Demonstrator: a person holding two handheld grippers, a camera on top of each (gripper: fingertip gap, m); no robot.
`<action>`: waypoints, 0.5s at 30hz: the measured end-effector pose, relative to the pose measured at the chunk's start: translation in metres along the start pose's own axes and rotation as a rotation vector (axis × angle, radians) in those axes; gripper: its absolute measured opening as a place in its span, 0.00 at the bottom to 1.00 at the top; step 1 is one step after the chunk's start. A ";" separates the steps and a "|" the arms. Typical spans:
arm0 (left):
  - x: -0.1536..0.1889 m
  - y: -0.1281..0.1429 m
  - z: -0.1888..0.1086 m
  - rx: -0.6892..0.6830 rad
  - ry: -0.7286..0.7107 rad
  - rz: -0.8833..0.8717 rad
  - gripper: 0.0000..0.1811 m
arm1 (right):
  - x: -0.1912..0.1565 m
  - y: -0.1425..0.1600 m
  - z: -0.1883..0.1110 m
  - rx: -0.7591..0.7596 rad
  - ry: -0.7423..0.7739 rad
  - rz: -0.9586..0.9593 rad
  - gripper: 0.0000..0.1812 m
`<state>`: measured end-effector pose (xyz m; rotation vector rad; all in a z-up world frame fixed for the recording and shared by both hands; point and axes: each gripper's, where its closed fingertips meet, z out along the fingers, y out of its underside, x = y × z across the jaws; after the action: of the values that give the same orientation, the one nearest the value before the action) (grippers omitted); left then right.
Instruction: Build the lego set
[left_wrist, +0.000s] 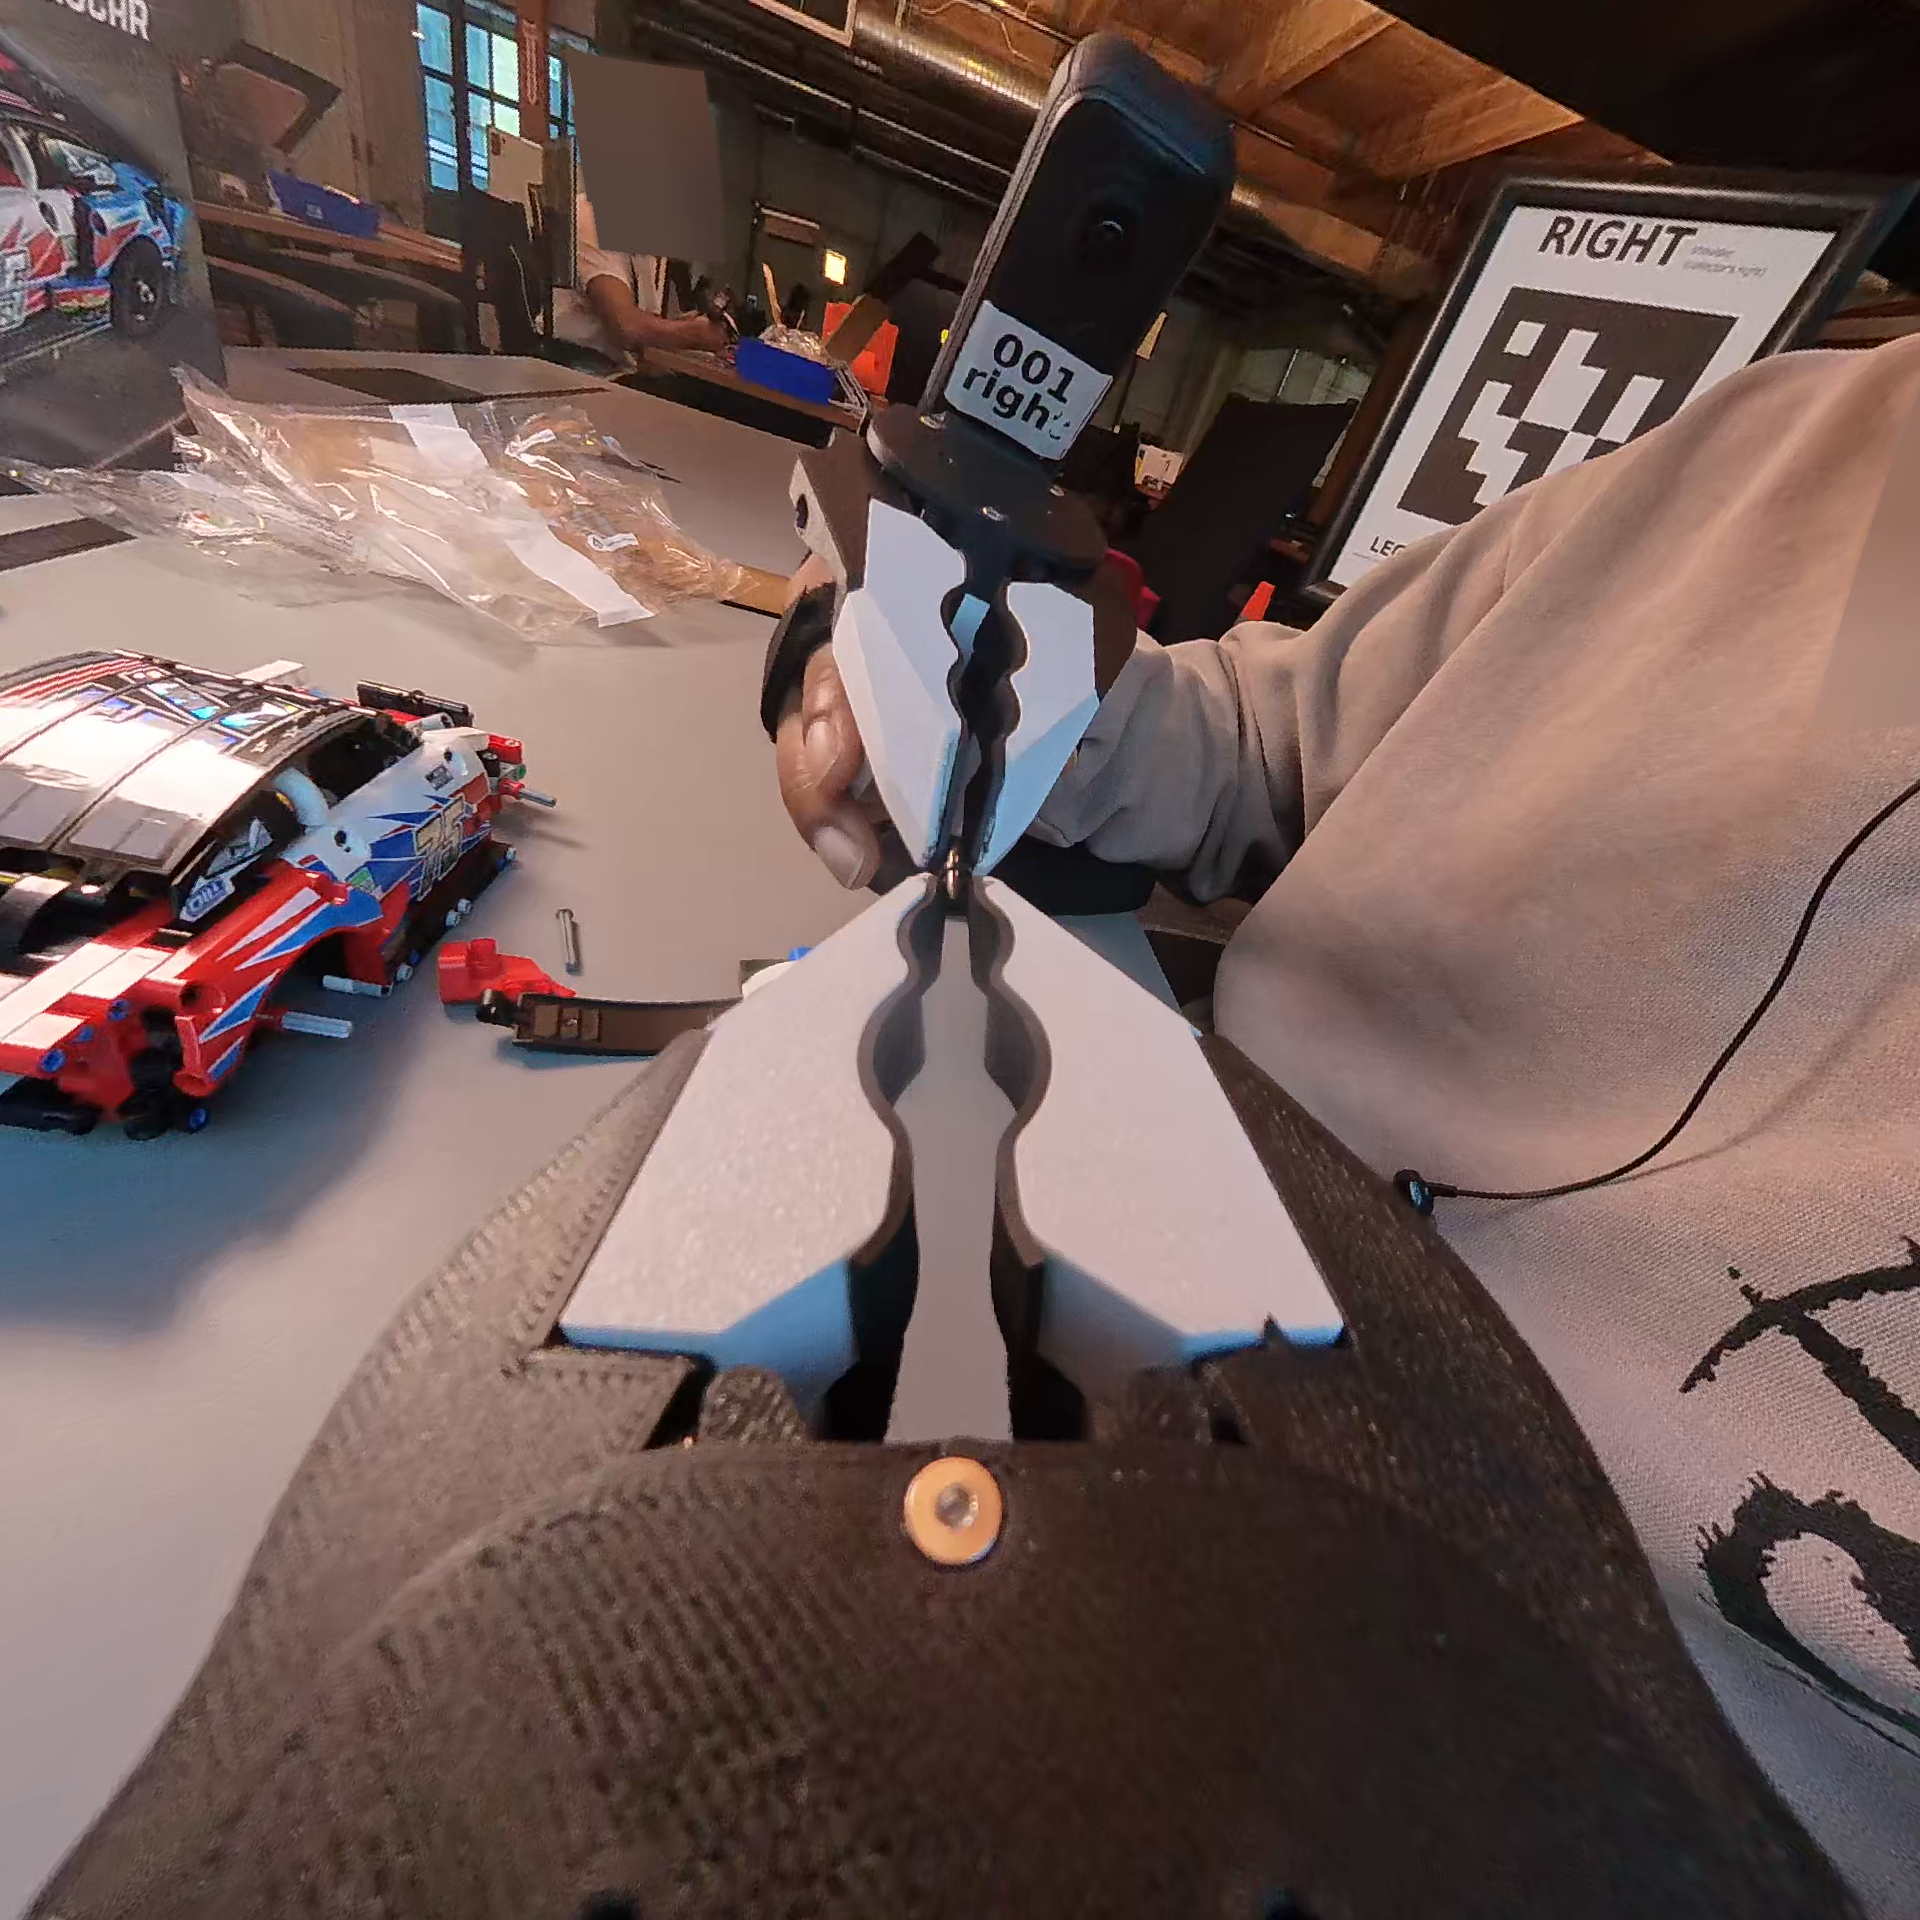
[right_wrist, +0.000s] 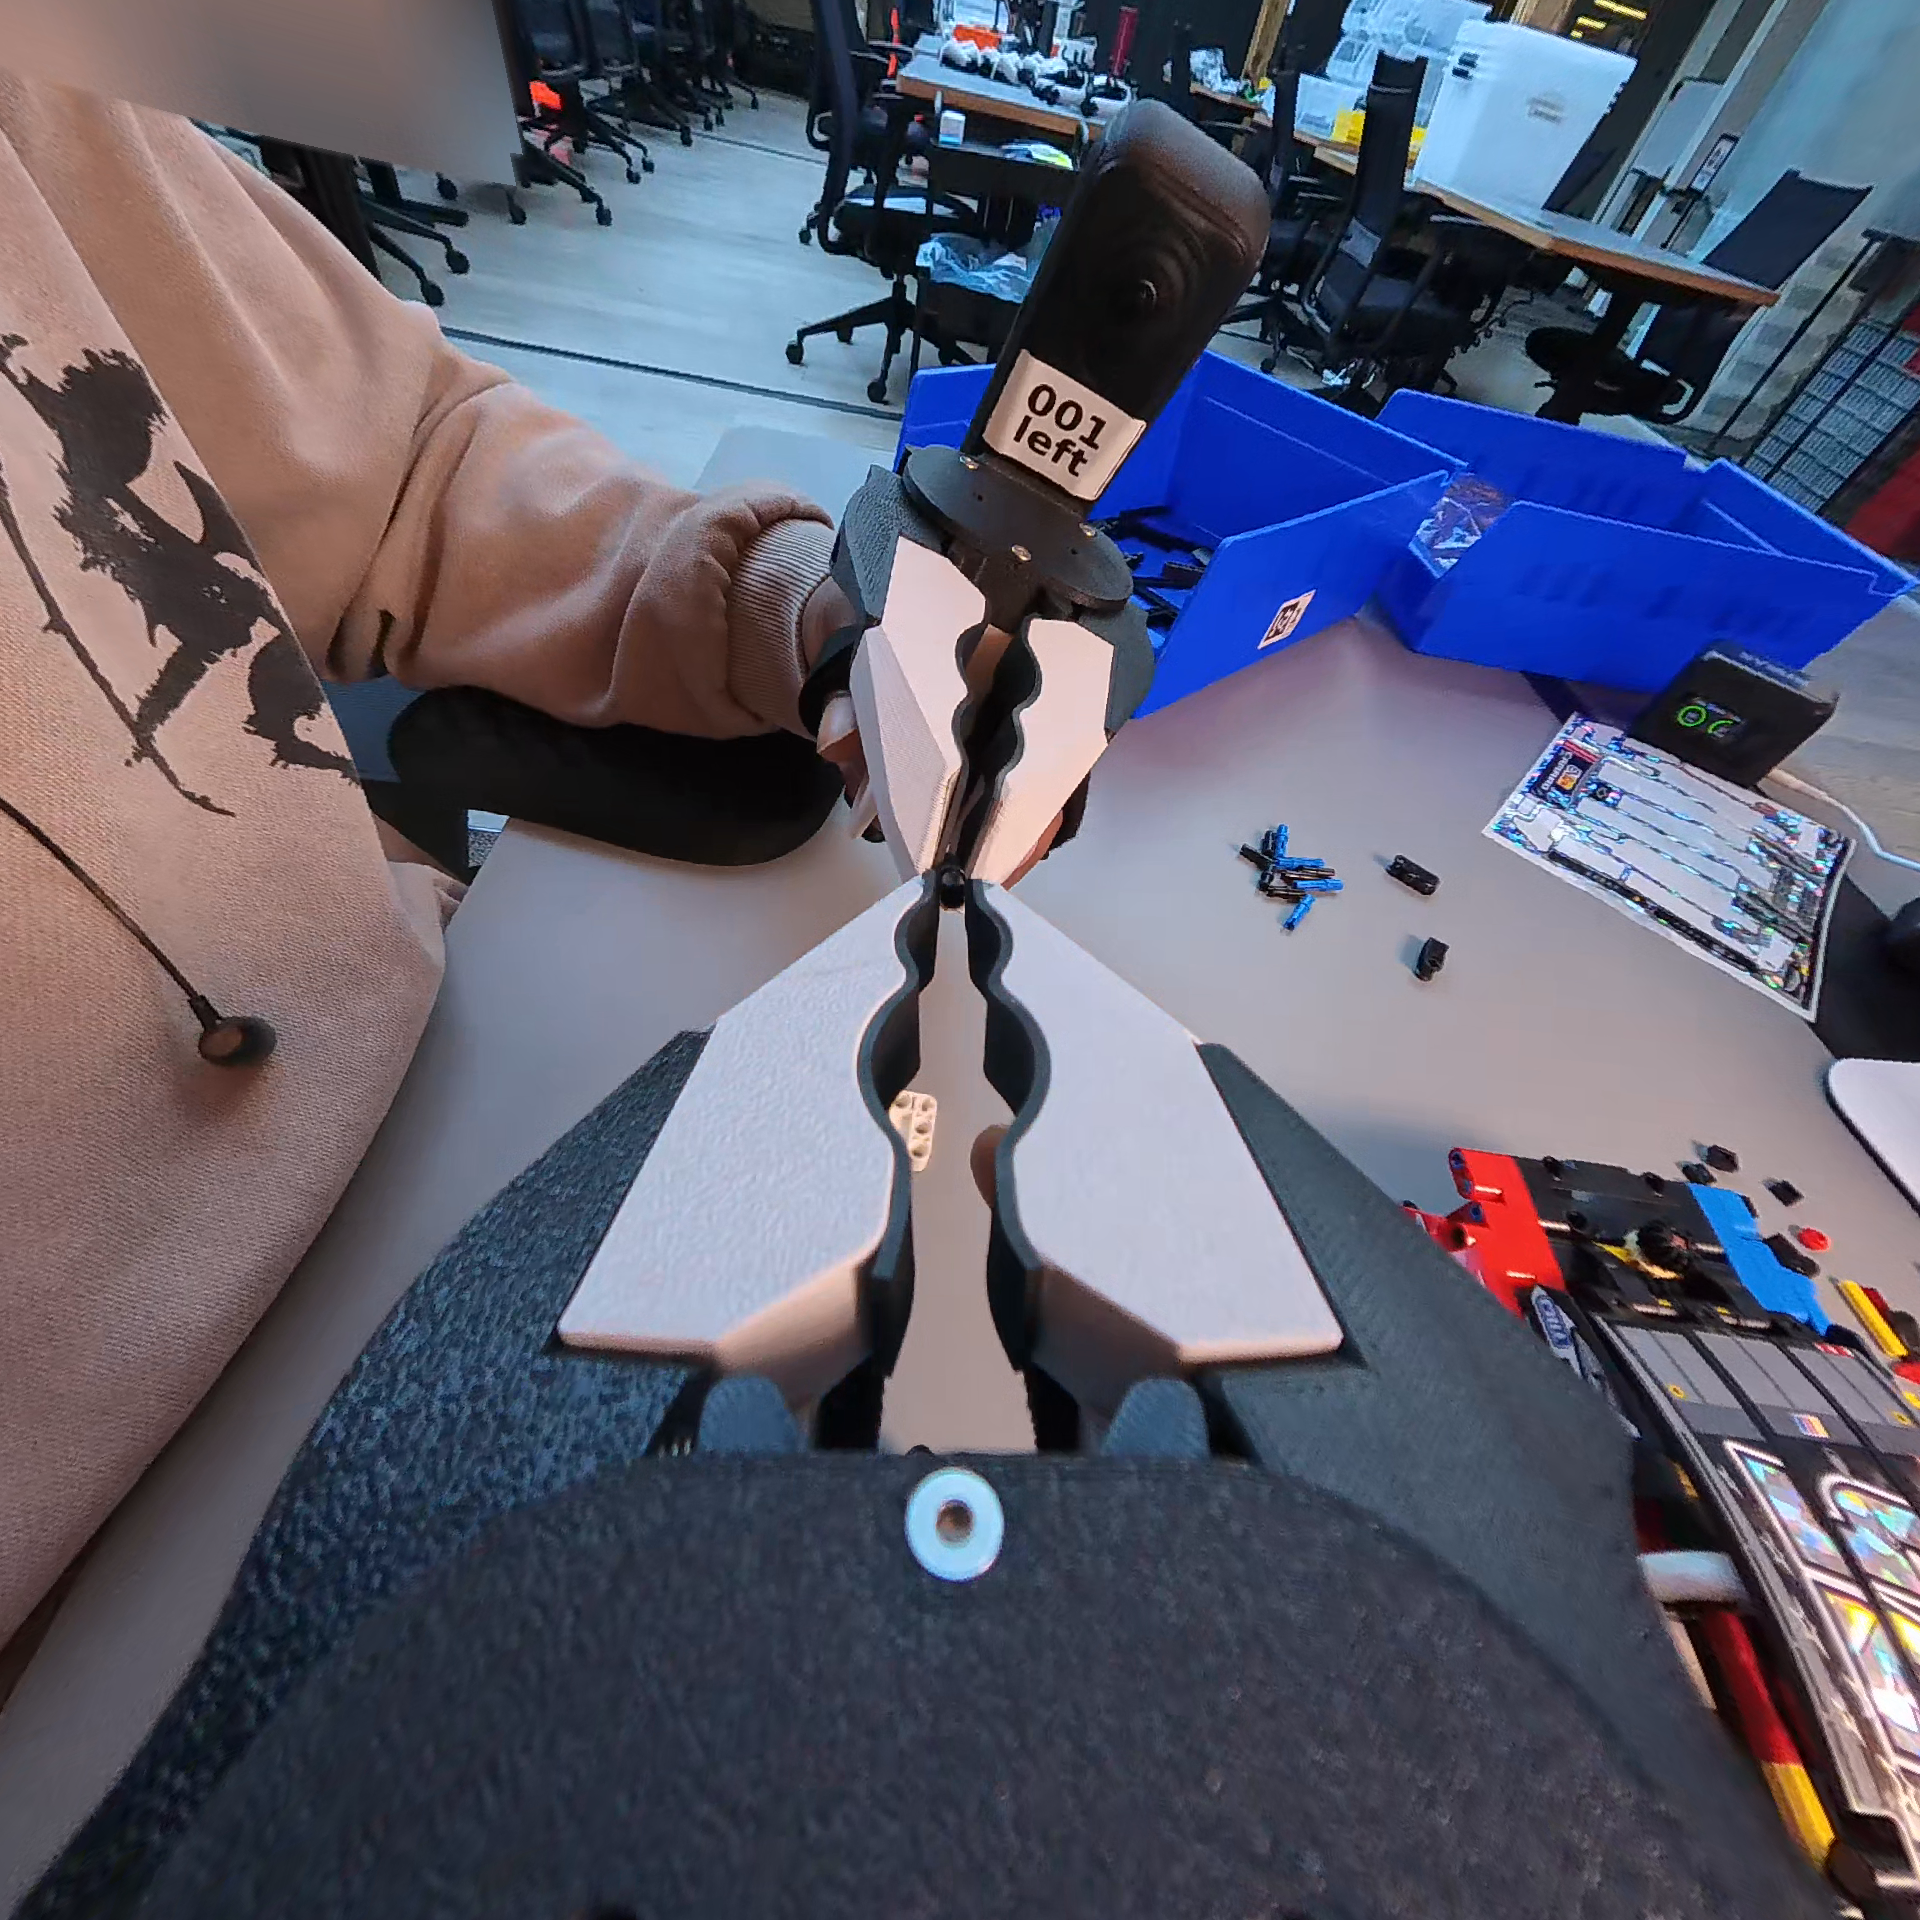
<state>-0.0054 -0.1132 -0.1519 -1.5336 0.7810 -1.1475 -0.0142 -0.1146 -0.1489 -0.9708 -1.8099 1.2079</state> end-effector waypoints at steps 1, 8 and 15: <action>0.000 0.000 0.000 -0.003 0.002 0.001 0.01 | -0.001 0.000 0.000 -0.002 -0.003 -0.001 0.01; 0.001 0.003 0.001 -0.018 0.005 0.001 0.01 | -0.003 0.002 0.001 -0.025 -0.007 -0.019 0.01; -0.005 0.017 0.003 -0.108 -0.048 -0.004 0.01 | -0.002 0.016 0.003 -0.108 -0.019 0.000 0.01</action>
<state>-0.0031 -0.1117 -0.1694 -1.6469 0.8188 -1.0822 -0.0130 -0.1132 -0.1656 -1.0229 -1.9059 1.1325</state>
